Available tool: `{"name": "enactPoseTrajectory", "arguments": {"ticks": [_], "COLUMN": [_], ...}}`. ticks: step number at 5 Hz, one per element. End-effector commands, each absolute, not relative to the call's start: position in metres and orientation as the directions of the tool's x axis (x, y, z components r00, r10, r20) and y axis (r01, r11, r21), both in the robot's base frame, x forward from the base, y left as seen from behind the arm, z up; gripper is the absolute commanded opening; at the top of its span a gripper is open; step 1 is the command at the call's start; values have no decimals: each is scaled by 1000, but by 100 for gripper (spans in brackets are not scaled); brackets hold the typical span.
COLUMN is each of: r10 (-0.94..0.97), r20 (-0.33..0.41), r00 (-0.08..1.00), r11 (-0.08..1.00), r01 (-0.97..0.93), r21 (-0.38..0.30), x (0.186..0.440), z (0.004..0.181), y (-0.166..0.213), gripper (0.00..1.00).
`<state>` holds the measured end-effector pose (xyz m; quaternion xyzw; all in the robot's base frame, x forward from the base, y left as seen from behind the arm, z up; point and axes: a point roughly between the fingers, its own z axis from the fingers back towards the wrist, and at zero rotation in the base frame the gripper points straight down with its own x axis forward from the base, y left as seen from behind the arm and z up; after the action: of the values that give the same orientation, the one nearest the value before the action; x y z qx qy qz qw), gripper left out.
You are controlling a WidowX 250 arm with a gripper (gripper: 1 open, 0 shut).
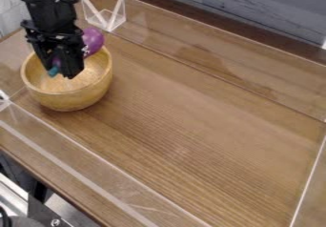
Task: Put the purple eggplant in the brown bowl
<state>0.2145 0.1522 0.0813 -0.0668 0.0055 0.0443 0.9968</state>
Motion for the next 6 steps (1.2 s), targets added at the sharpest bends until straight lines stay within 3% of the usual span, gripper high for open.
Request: {"name": "enactPoseTrajectory", "arguments": {"ticks": [1, 6], "r10": [98, 101], "r20": [28, 18], "r00": [995, 995], "r11": [990, 990], "r01": [-95, -99], "r21": [-100, -101], "x": [221, 221], "z": [93, 92], "y": [162, 164], "gripper": [0, 0]}}
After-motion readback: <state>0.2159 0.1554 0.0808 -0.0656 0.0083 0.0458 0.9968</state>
